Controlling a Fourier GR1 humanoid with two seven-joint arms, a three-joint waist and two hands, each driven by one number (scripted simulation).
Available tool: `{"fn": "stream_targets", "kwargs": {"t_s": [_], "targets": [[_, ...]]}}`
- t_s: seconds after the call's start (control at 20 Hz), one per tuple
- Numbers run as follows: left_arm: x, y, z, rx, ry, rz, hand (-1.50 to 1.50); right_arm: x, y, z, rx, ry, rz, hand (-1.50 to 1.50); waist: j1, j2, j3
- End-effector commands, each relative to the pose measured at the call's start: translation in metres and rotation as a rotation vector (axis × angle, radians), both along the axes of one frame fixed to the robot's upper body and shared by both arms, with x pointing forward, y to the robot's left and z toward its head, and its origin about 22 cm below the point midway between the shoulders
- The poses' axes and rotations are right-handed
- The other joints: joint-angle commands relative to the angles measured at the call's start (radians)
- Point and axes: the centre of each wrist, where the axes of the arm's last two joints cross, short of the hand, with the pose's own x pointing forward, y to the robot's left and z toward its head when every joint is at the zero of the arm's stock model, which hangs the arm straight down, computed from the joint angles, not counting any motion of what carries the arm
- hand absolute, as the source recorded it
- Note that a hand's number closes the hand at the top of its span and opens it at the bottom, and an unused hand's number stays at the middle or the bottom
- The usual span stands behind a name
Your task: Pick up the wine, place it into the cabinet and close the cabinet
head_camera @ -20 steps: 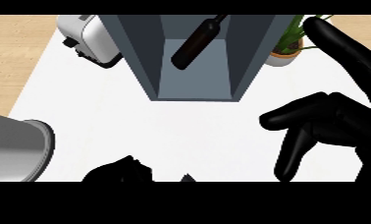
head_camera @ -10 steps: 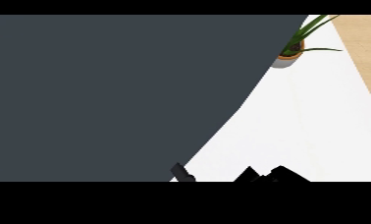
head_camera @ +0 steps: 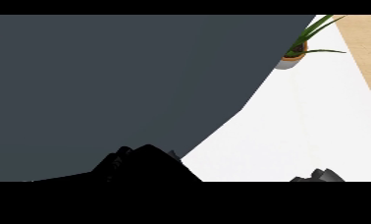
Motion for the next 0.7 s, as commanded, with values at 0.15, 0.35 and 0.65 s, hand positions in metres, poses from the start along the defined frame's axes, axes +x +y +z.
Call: {"fn": "stream_targets", "kwargs": {"t_s": [0.15, 0.35, 0.65], "targets": [[-0.002, 0.039, 0.007, 0.001, 0.015, -0.052, 1.50, 0.048, 0.058, 0.001, -0.018, -0.043, -0.139, 1.50, 0.019, 0.008, -0.002], [0.006, 0.043, 0.019, 0.000, -0.013, -0.049, 1.50, 0.091, 0.068, 0.005, 0.019, -0.001, -0.216, 1.50, 0.019, 0.015, 0.000], [0.006, 0.049, 0.023, -0.013, -0.018, -0.077, 1.50, 0.163, 0.066, -0.011, 0.009, 0.033, -0.345, 1.50, 0.030, 0.024, 0.000]]}}
